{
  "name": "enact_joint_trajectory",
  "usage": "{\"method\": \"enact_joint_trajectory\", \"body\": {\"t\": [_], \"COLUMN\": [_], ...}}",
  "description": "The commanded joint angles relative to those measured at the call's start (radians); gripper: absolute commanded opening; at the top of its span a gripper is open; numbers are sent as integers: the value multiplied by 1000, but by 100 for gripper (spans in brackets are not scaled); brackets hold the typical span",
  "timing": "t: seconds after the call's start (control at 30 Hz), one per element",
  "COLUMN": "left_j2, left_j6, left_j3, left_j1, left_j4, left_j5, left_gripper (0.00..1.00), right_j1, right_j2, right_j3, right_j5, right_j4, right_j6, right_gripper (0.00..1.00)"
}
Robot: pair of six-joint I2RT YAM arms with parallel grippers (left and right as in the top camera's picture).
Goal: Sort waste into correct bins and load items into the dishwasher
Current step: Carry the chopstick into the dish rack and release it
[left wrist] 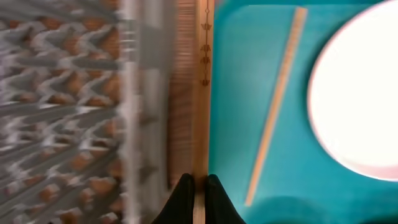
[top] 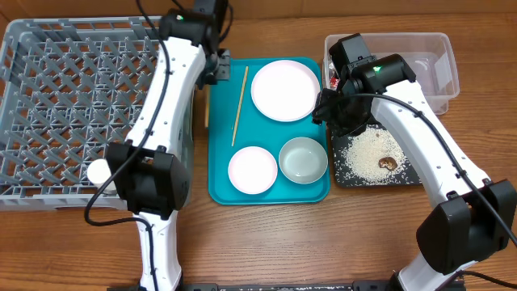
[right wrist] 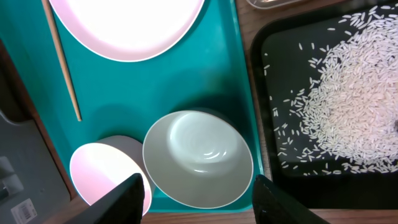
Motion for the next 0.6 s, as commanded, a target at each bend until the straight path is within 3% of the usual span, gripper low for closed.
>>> {"method": "enact_joint_trajectory", "body": {"t": [0.0, 0.13, 0.3, 0.57], "left_j2": [-6, -6, -6, -4], "left_j6": [30, 35, 227, 233], "left_j3": [17, -16, -72, -208], "left_j1": [61, 129, 184, 193], "left_j4": [-16, -1, 47, 118], "left_j5": [-66, -44, 99, 59], "left_gripper": [4, 4, 8, 7], "right_j1": [1, 1, 1, 1], "right_j2": [-5, -5, -5, -4], "right_j3": [4, 4, 4, 4], "right_j5": [8, 8, 11, 11], "right_j4": [1, 1, 3, 5], "right_j6": [-6, -6, -6, -6], "right_gripper": [57, 58, 58, 58]}}
